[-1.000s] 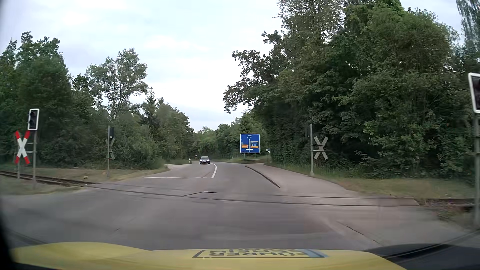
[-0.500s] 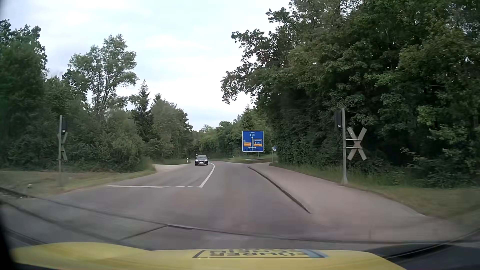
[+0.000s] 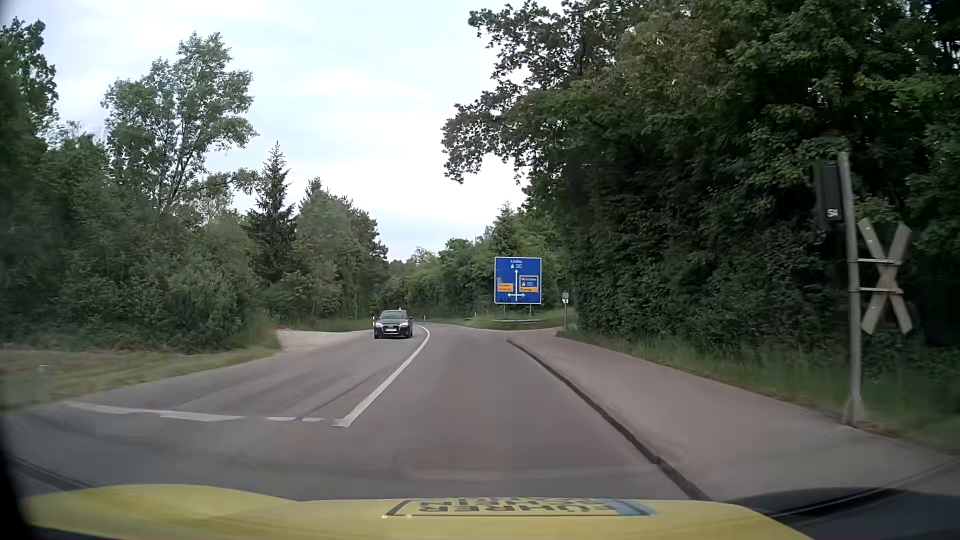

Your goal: Follow the waypoints while adhering to traffic rules and regulations

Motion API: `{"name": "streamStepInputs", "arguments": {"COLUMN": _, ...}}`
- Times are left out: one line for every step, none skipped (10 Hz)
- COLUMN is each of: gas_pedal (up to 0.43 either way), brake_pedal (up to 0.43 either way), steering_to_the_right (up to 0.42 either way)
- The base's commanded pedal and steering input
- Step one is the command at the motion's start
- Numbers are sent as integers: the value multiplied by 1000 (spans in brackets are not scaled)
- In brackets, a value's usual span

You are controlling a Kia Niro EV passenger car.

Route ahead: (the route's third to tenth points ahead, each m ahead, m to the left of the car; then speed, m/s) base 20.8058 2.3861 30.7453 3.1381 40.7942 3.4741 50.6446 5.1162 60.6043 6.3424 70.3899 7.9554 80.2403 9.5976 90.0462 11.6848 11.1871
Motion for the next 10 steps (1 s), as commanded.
{"name": "streamStepInputs", "arguments": {"gas_pedal": 87, "brake_pedal": 0, "steering_to_the_right": -24}}
{"name": "streamStepInputs", "arguments": {"gas_pedal": 87, "brake_pedal": 0, "steering_to_the_right": -23}}
{"name": "streamStepInputs", "arguments": {"gas_pedal": 87, "brake_pedal": 0, "steering_to_the_right": -21}}
{"name": "streamStepInputs", "arguments": {"gas_pedal": 87, "brake_pedal": 0, "steering_to_the_right": -18}}
{"name": "streamStepInputs", "arguments": {"gas_pedal": 87, "brake_pedal": 0, "steering_to_the_right": -16}}
{"name": "streamStepInputs", "arguments": {"gas_pedal": 87, "brake_pedal": 0, "steering_to_the_right": -15}}
{"name": "streamStepInputs", "arguments": {"gas_pedal": 98, "brake_pedal": 0, "steering_to_the_right": -15}}
{"name": "streamStepInputs", "arguments": {"gas_pedal": 98, "brake_pedal": 0, "steering_to_the_right": -15}}
{"name": "streamStepInputs", "arguments": {"gas_pedal": 98, "brake_pedal": 0, "steering_to_the_right": -15}}
{"name": "streamStepInputs", "arguments": {"gas_pedal": 98, "brake_pedal": 0, "steering_to_the_right": -15}}
